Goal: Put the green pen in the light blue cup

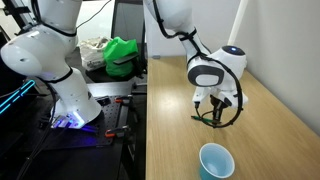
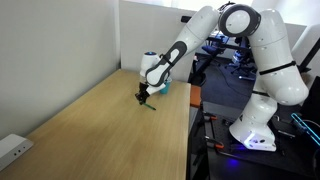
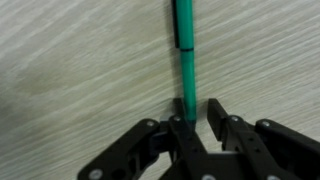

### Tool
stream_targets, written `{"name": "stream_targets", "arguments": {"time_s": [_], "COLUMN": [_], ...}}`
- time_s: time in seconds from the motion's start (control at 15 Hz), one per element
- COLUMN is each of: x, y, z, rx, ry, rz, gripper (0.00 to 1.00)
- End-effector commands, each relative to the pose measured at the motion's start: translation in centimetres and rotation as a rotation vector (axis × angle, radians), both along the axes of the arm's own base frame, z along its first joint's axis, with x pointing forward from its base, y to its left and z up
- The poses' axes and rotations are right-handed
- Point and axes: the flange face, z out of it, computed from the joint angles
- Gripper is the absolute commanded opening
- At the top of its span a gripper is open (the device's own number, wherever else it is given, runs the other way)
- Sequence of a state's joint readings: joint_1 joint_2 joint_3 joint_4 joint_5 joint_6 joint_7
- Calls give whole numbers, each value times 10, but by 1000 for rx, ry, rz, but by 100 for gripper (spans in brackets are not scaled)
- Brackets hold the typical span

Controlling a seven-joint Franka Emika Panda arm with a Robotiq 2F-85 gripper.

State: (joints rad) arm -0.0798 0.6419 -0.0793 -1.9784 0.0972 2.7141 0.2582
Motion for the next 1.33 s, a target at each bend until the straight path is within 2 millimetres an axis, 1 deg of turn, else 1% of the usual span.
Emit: {"name": "stream_targets", "arguments": {"time_s": [0.0,0.13,0.2,0.27,0.33,0.4,0.6,0.73,0.93,1.27], "x": [6,6,6,6,6,6,6,3,-5,-12], "y": [-1,-1,-1,-1,-1,-1,-1,3,8,10], "z": [2,2,2,2,2,1,2,8,26,57], "rx": [19,20,20,19,20,20,20,6,-23,-90], "ry": [21,23,25,28,30,32,38,30,8,-15], "rz": [5,5,5,5,6,5,5,-2,-38,-120], "gripper": [31,27,15,7,1,0,3,3,3,3]}}
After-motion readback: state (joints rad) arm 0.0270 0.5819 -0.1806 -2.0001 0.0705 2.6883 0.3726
